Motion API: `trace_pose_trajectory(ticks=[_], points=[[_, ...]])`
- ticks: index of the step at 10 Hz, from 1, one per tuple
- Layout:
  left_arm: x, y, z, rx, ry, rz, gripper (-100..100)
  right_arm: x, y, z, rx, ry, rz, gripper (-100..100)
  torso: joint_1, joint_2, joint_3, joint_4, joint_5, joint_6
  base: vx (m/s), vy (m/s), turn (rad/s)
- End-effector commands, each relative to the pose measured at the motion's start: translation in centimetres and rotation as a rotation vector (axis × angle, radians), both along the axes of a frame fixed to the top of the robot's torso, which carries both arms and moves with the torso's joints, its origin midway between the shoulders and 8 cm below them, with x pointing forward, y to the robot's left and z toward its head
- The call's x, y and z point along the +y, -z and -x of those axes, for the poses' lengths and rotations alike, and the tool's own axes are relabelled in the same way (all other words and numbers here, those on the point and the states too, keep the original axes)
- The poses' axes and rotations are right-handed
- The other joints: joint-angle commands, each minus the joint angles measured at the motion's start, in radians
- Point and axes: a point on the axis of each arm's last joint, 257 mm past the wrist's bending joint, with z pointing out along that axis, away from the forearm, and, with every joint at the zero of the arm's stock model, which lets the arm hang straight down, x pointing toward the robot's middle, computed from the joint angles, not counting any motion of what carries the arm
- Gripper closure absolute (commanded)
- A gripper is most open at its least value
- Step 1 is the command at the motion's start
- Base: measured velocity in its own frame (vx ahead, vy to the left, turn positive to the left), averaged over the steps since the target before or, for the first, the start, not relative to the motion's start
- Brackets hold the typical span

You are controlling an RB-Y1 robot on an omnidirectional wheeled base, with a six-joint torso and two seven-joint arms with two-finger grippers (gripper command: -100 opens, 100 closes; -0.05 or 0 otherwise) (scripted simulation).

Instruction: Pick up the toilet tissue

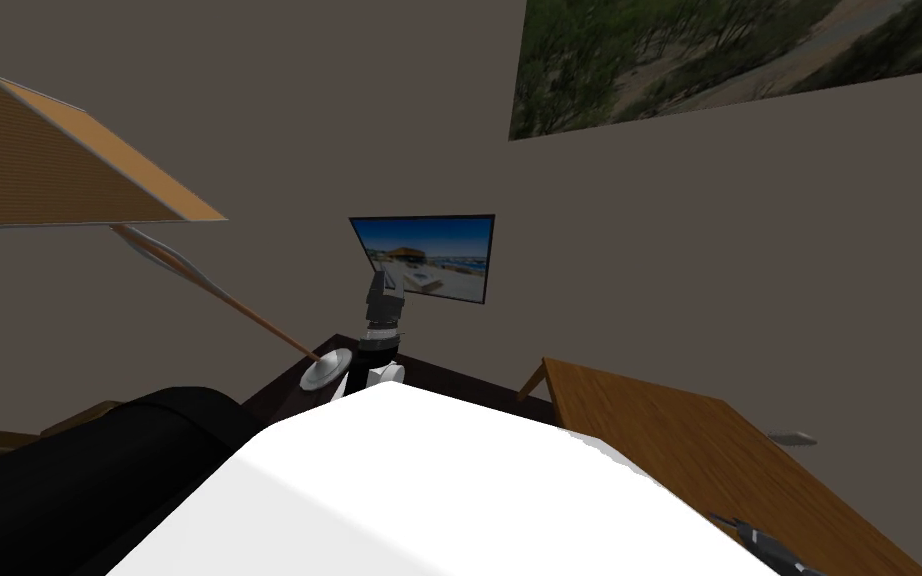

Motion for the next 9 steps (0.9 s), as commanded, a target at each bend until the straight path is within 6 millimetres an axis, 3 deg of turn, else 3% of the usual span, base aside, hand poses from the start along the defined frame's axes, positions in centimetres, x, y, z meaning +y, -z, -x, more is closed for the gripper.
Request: trace_pose_trajectory(ticks=[1,9], points=[[0.0,0.0,0.0,0.000,0.000,0.000,0,0.6,0.3,0.1,0.010,-0.071,-0.003,-100,0.000,0.000,0.000,0.000,0.000,0.000,-0.027,-0.018,0.007],[0.0,0.0,0.0,0.000,0.000,0.000,0,5.1,2.2,2.2,0.052,-0.306,-0.057,-100,-0.002,-0.001,-0.001,0.000,0.000,0.000,-0.015,-0.036,0.020]])
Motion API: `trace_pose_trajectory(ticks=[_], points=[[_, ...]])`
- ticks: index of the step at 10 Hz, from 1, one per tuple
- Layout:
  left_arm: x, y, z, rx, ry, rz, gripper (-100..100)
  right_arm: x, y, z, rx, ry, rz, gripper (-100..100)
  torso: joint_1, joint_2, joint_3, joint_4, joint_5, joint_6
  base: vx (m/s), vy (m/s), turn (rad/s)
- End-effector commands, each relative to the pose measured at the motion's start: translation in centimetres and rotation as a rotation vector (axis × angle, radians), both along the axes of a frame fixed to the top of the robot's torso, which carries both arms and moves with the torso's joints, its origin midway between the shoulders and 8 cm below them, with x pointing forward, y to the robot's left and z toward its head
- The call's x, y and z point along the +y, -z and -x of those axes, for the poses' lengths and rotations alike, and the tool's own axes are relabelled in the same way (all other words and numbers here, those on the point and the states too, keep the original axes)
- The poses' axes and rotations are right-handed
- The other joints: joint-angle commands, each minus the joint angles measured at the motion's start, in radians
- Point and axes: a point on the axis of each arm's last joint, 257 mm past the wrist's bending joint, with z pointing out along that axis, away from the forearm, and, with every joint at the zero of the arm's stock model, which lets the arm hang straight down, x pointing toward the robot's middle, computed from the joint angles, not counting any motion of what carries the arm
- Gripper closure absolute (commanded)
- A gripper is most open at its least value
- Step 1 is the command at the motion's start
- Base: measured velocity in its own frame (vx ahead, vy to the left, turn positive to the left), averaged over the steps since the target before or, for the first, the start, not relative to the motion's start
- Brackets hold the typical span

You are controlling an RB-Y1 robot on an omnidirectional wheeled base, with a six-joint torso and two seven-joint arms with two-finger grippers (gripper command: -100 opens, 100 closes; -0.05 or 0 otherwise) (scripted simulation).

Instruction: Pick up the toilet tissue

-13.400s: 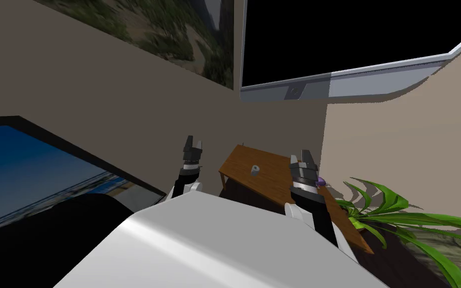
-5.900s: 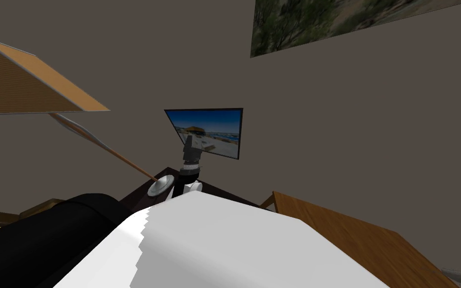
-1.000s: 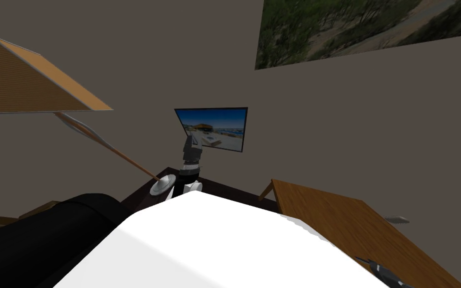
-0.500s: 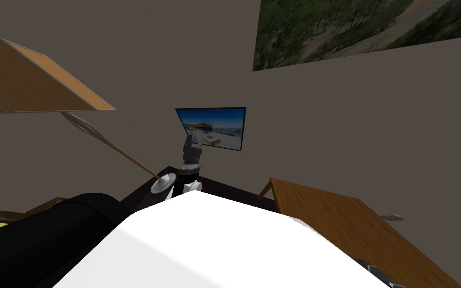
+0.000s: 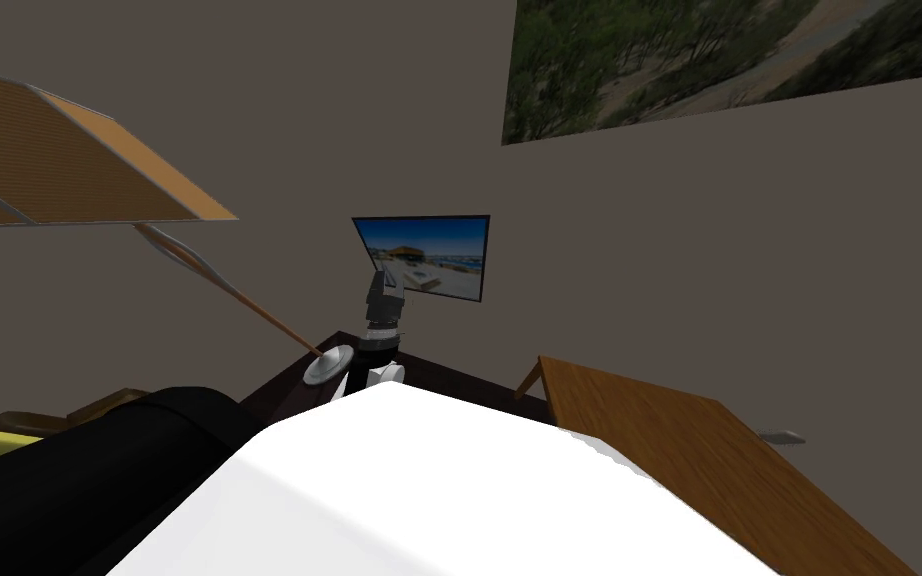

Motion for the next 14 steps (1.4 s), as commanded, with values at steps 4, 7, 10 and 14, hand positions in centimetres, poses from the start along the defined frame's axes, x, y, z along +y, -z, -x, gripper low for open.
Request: trace_pose_trajectory(ticks=[4,7,10,14], points=[[0.0,0.0,0.0,0.000,0.000,0.000,0,2.2,1.0,1.2,0.017,-0.040,-0.038,-100,0.002,-0.001,-0.001,0.000,0.000,0.000,0.011,-0.028,0.022],[0.0,0.0,0.0,0.000,0.000,0.000,0,2.1,1.0,1.2,0.017,-0.039,-0.036,-100,0.003,-0.001,0.000,0.000,0.001,0.000,0.000,0.002,-0.002],[0.0,0.0,0.0,0.000,0.000,0.000,0,2.3,2.3,1.2,0.013,-0.062,-0.037,-100,0.003,-0.002,-0.001,0.000,0.001,0.001,0.029,-0.006,-0.080],[0.0,0.0,0.0,0.000,0.000,0.000,0,2.5,3.0,1.3,0.012,-0.077,-0.037,100,0.003,-0.003,-0.002,-0.001,0.001,0.000,0.036,-0.002,-0.044]])
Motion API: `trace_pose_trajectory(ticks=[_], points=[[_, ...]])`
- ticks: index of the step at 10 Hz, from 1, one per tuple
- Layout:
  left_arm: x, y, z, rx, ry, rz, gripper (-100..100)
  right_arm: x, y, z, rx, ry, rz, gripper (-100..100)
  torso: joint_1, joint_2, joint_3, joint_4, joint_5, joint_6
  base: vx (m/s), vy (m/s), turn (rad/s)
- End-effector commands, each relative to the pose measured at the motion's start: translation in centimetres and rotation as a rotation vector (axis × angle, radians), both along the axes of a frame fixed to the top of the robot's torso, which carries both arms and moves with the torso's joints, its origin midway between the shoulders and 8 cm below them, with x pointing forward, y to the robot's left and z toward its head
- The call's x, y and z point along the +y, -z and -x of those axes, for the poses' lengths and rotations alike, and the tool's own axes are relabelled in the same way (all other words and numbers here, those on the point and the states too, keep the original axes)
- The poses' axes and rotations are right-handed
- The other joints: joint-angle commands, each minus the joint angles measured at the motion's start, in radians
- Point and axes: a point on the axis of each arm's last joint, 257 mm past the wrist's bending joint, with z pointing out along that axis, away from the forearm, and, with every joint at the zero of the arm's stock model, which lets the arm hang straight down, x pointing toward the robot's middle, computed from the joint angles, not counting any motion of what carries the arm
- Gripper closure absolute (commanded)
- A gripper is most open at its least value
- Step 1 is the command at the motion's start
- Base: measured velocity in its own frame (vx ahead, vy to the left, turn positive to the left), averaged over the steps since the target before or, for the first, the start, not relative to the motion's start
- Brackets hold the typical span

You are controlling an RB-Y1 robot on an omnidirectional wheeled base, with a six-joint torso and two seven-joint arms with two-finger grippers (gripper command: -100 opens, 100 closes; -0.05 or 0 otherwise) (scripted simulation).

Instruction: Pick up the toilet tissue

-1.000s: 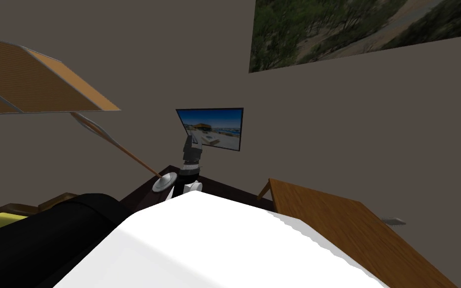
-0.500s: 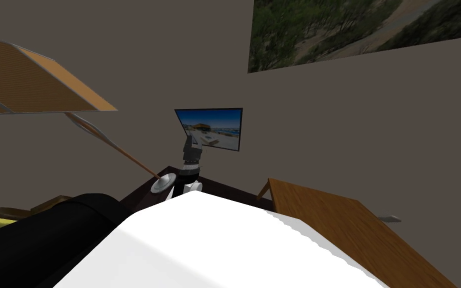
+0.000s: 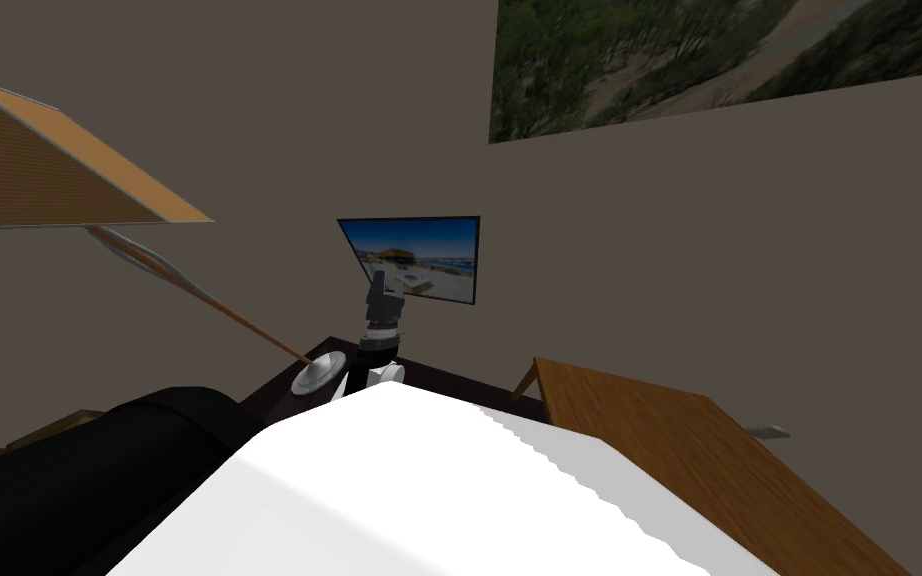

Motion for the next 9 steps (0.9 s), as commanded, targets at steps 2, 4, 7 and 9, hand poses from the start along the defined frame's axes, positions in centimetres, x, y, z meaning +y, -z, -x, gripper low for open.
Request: trace_pose_trajectory(ticks=[2,4,7,9], points=[[0.0,0.0,0.0,0.000,0.000,0.000,0,0.0,0.0,0.0,0.000,0.001,0.000,100,-0.001,0.001,0.000,0.000,0.000,0.000,0.000,0.000,0.000],[0.0,0.0,0.0,0.000,0.000,0.000,0,0.0,0.0,0.0,0.000,0.000,0.000,100,-0.001,0.001,0.001,0.000,0.000,0.000,0.000,0.000,0.000],[0.0,0.0,0.0,0.000,0.000,0.000,0,-0.3,-1.3,0.1,0.007,0.026,0.002,100,0.000,0.003,0.002,0.001,0.001,-0.001,-0.036,0.004,0.086],[0.0,0.0,0.0,0.000,0.000,0.000,0,-0.4,-1.5,-0.1,0.007,0.029,0.002,100,0.000,0.005,0.003,0.001,0.001,0.000,-0.044,-0.003,0.061]])
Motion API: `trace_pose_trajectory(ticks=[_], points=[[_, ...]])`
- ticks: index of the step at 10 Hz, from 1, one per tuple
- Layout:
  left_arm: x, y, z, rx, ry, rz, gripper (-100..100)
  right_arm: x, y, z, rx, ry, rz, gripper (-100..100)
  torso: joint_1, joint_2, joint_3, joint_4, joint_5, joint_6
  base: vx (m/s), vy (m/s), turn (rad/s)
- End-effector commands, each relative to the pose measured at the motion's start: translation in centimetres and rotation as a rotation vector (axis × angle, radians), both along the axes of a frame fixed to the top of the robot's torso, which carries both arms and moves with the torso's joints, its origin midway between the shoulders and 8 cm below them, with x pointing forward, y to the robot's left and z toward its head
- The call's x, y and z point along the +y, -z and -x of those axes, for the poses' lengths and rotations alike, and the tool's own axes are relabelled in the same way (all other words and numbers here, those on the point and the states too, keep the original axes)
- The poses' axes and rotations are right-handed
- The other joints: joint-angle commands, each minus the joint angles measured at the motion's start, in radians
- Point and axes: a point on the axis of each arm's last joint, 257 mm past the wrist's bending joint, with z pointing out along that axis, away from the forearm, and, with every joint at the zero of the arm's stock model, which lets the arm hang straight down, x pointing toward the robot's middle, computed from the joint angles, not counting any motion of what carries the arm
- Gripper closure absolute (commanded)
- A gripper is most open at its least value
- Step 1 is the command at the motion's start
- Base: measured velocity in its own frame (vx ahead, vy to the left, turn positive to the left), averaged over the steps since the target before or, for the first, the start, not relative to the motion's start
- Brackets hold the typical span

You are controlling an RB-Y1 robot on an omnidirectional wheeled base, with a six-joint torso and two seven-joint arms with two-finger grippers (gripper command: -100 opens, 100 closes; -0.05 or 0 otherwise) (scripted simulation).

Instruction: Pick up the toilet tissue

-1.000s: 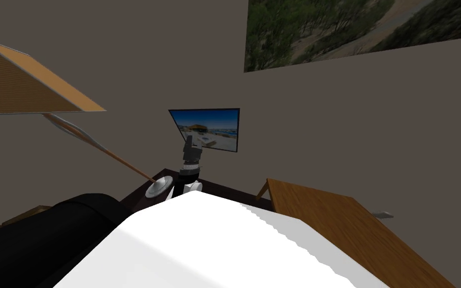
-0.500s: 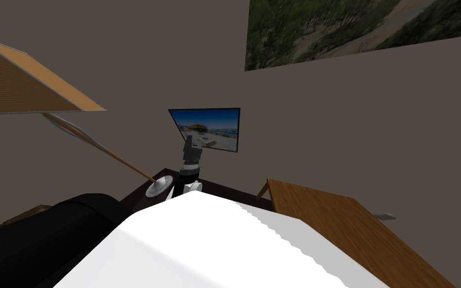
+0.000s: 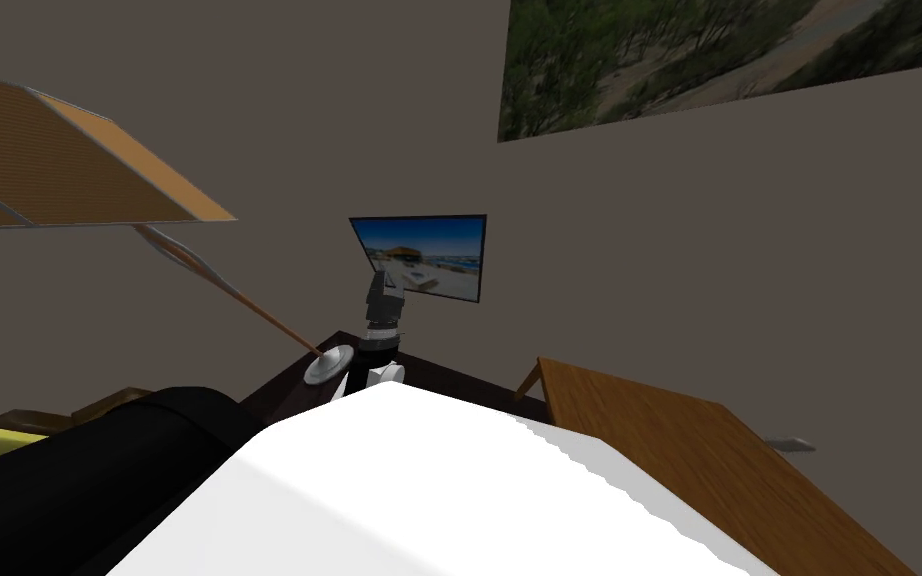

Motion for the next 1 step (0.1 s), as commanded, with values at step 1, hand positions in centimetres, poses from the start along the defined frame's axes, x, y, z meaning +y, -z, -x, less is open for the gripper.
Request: trace_pose_trajectory(ticks=[1], points=[[0.00,0.00,0.00,0.000,0.000,0.000,0,0.00,0.00,0.00,0.000,0.000,0.000,0,0.000,0.000,0.000,0.000,0.000,0.000,0.000,0.000,0.000]])
